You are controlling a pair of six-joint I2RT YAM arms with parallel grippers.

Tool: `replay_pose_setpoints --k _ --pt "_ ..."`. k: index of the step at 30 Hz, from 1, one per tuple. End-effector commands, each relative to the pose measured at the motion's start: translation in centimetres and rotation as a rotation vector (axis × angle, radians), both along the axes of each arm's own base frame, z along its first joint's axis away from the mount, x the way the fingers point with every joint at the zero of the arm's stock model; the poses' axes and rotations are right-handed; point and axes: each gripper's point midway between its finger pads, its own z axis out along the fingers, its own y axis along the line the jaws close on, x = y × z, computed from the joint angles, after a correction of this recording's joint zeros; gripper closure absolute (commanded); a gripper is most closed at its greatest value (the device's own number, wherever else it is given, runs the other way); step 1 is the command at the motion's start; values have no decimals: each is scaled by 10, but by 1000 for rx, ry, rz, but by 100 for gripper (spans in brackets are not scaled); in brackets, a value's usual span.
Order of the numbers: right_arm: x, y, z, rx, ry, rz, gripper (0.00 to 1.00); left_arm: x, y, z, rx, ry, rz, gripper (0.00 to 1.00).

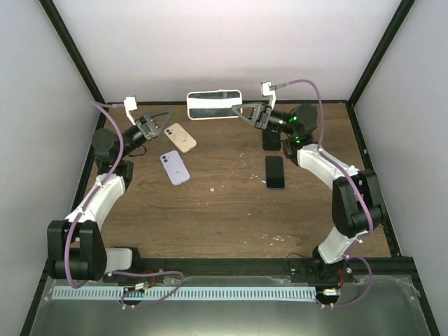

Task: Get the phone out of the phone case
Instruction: Adjust the phone.

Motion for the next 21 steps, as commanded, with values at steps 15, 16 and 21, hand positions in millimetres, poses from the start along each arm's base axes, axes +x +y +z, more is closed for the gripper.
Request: replay_pose_setpoints --k 15,16,21 --pt "-29 27 26 221 -65 52 99 -28 -10 11 -102 -84 -21 25" --pt "-27 26 24 225 -53 47 99 -31 -11 12 -106 -92 -27 26" --pt "-24 26 17 231 -29 42 99 -33 -7 12 -127 -99 -20 28"
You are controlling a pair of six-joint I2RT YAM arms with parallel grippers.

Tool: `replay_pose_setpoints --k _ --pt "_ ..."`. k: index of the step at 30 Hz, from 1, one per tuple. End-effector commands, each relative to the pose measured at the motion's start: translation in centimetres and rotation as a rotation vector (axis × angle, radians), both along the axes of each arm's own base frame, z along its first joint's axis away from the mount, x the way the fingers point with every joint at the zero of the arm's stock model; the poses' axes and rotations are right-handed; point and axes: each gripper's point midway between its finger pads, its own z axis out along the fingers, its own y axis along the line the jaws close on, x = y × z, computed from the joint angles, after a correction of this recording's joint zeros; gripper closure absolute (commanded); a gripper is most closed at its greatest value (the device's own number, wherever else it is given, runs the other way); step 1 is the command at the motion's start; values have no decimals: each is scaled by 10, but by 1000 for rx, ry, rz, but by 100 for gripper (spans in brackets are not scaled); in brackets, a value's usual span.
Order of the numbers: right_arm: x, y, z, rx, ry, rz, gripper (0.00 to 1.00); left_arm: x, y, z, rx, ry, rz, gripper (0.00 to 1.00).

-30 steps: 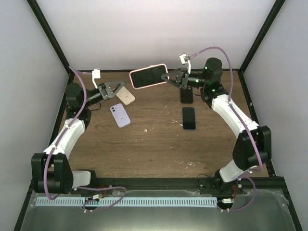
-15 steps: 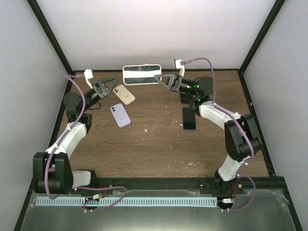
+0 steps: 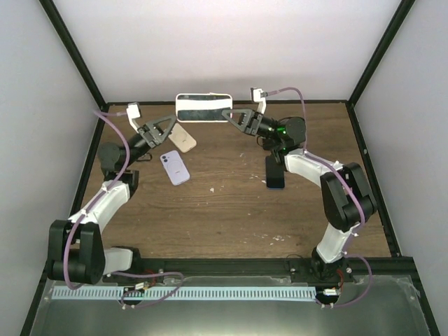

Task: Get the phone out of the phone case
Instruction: Adjust the phone.

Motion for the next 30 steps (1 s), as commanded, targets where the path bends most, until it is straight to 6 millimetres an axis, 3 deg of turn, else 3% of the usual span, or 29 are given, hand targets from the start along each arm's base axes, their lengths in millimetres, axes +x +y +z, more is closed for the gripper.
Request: replay_pose_setpoints --k 1,7,22,30 --pt "-2 -5 16 73 -40 -32 99 -14 3 12 -25 -75 0 29" --pt "-1 -1 14 71 -32 -21 99 -30 -19 20 16 -136 -98 30" --pt "-19 16 11 80 -16 48 99 -21 -28 21 19 -107 -123 44" --pt "-23 18 9 78 -19 58 99 -23 -28 22 15 -112 -121 66"
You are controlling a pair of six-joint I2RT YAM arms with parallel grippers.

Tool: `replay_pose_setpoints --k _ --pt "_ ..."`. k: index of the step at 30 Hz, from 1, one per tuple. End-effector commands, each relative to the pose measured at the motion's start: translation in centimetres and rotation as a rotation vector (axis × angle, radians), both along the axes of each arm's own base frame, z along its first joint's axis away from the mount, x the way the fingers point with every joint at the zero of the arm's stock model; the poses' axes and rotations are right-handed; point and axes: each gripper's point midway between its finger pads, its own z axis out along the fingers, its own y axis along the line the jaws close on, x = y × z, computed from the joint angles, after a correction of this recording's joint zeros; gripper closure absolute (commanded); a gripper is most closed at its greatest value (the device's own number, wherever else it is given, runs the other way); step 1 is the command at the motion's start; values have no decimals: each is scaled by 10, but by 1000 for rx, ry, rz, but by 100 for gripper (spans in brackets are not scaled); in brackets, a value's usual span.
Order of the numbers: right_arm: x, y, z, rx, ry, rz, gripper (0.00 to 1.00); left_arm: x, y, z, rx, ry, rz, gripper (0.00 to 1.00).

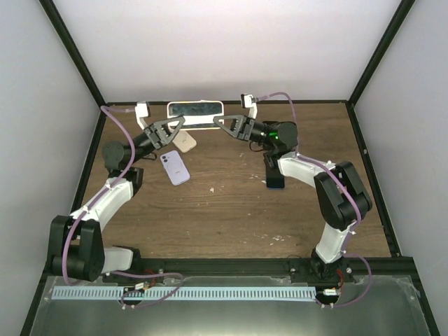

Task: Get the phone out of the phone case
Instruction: Adjust the phone.

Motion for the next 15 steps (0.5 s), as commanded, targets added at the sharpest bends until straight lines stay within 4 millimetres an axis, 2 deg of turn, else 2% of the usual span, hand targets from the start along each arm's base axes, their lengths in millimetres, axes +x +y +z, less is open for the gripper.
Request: replay_pose_setpoints --k 1,3,6,8,10,11,15 --pt "-11 -4 22 67 -80 -9 99 -7 -1 14 -3 -70 -2 70" --pt "-13 -3 19 65 -82 -5 99 -6 -1 13 -1 -64 -4 79" --pt "-15 -3 15 53 -97 -5 99 -4 -1 13 5 -53 -1 99" --pt "-17 -3 13 39 -116 0 95 -3 -1 10 16 -40 -1 100" --pt "-20 -5 10 14 -140 8 85 -6 1 7 38 -46 -5 100" --pt "-23 -11 6 -29 -175 21 70 -10 2 2 76 -61 -10 100" --pt "-27 -28 -7 -116 -233 19 42 -21 -1 -9 157 -67 -60 100"
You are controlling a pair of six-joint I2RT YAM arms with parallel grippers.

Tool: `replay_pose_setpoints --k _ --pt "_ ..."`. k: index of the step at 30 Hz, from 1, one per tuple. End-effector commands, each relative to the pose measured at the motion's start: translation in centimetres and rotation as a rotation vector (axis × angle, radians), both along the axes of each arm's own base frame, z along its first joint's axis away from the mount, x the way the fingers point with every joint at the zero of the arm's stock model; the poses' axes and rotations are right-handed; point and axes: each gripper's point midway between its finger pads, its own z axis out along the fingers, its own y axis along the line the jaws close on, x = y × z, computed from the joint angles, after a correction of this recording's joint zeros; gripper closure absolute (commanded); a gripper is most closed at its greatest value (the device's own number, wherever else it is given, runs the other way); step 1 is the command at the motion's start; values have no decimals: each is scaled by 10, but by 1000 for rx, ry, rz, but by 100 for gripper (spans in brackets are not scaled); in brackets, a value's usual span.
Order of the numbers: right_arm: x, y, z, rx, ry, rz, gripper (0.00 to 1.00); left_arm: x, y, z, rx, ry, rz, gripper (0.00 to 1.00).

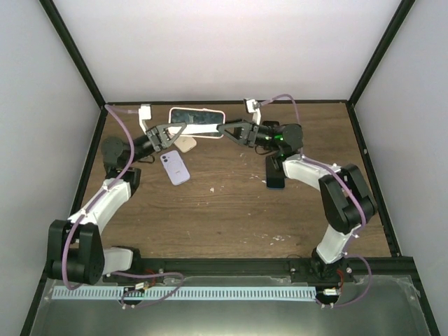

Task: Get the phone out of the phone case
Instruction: Adjust the phone, then remove the phone case from the phone.

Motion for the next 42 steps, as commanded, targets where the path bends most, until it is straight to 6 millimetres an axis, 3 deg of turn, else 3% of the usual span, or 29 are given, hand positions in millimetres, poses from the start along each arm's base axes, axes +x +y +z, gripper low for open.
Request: replay_pose_setpoints --k 1,3,9,14,18,24,33,42 --pt "-20 -24 2 -87 -163 13 37 -27 -3 8 93 -113 -77 100" --pt "-23 -31 -6 -145 -199 30 30 -36 -7 2 145 -129 -122 100" --pt "-34 -39 -32 -353 -283 90 23 -63 -12 -25 312 -205 -264 100" --pt "-49 -47 -43 -464 -388 72 16 -82 -12 -40 374 -226 -339 100" --pt "-60 -54 -60 -530 -369 71 0 -98 -11 -43 383 -260 -380 100" --pt "-82 -61 -90 -545 -282 113 0 -107 -13 -52 384 -269 -398 100" --pt "-95 -52 -95 -557 -273 139 7 -108 -16 -59 392 -261 -401 100" --pt "-87 -44 -99 -588 -251 122 14 -111 -22 -58 401 -272 -417 100"
